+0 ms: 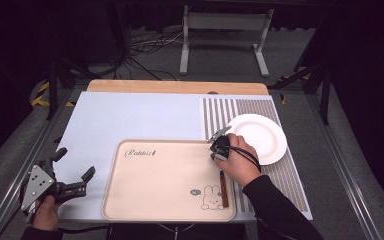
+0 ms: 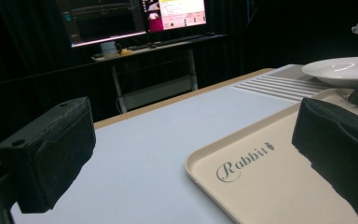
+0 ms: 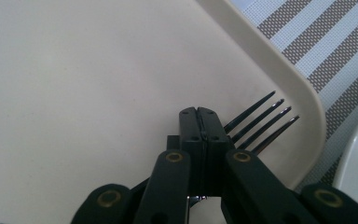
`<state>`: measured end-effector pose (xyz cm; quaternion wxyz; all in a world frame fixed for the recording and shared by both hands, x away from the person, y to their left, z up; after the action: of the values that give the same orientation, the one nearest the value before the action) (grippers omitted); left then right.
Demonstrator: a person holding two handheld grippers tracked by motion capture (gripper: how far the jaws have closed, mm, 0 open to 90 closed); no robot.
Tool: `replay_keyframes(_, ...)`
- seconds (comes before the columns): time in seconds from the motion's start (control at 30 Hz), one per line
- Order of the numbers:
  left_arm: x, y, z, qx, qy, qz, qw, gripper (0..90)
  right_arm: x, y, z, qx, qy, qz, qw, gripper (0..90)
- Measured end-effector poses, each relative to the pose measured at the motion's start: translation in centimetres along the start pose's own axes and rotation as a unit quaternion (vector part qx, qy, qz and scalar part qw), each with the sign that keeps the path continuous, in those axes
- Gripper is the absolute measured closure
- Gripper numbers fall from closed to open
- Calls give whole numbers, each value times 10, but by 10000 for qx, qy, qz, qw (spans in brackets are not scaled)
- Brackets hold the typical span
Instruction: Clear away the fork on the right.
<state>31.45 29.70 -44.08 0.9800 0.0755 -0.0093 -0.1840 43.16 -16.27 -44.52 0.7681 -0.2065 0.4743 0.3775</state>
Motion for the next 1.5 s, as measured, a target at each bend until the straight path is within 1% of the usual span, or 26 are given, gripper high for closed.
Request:
replay_keyframes(0.23,0,0,0,-7,8,-1,10000,2,-1,-2,-1,53,1,-11,10000,900)
replay_keyframes(0.3,0,0,0,-9,7,3,10000,2,-2,-2,-1,64,-64,-9,10000,900)
replay_keyframes(0.37,0,0,0,-8,8,2,10000,2,-4,-1,-1,67,-138,46,9999,887)
replay_keyframes(0.4,0,0,0,0,2,7,10000,2,-7,0,-1,74,-226,57,9997,870)
replay_keyframes(0.47,0,0,0,3,3,1,10000,2,-13,1,0,-14,-388,57,9992,802)
replay_keyframes(0.5,0,0,0,3,5,5,10000,2,-17,2,1,-49,-516,75,9986,739)
replay_keyframes(0.53,0,0,0,4,0,1,10000,2,-21,2,2,-68,-680,109,9976,650)
replay_keyframes(0.57,0,0,0,4,0,1,10000,2,-21,2,2,-68,-680,109,9976,650)
replay_keyframes(0.6,-1,0,0,-7,5,-5,10000,2,-29,2,4,-173,-1053,175,9941,431)
replay_keyframes(0.63,-1,0,0,-14,10,0,10000,2,-33,3,5,-189,-1201,197,9924,375)
replay_keyframes(0.73,-1,0,0,-19,-8,7,10000,2,-47,3,4,-351,-1508,269,9876,267)
replay_keyframes(0.77,-1,0,0,15,-1,8,10000,2,-50,2,4,-404,-1570,276,9864,248)
replay_keyframes(0.8,0,0,0,18,13,-5,10000,2,-55,3,2,-462,-1659,285,9847,239)
replay_keyframes(1.03,-1,0,0,16,15,13,10000,2,-74,2,-10,-610,-2025,330,9768,190)
replay_keyframes(1.13,0,-1,0,13,12,9,10000,2,-80,1,-17,-710,-2265,356,9708,170)
replay_keyframes(1.27,-1,0,0,16,13,13,10000,2,-89,-3,-27,-727,-2656,447,9603,169)
replay_keyframes(1.37,0,-1,0,12,6,19,10000,2,-93,-6,-35,-781,-2833,449,9548,166)
replay_keyframes(1.4,0,-1,0,12,6,19,10000,2,-95,-7,-38,-779,-2917,493,9521,165)
replay_keyframes(1.43,0,-1,0,13,6,25,10000,2,-95,-7,-38,-779,-2917,493,9521,165)
replay_keyframes(1.47,0,-1,0,13,8,23,10000,2,-97,-9,-44,-805,-3054,513,9474,160)
replay_keyframes(1.5,0,-1,0,14,8,24,10000,2,-98,-10,-47,-797,-3122,521,9452,158)
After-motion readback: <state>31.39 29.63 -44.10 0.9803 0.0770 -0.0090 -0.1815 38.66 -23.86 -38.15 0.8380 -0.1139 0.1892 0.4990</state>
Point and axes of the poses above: each handheld gripper's, and its own axes: x roughly forward along the jaws, z roughly out of its top, y roughly to its left, the point moved 2 cm from there along x, roughly forward along the jaws, and after that the axes turned 10 degrees about z, right-handed, at the moved point
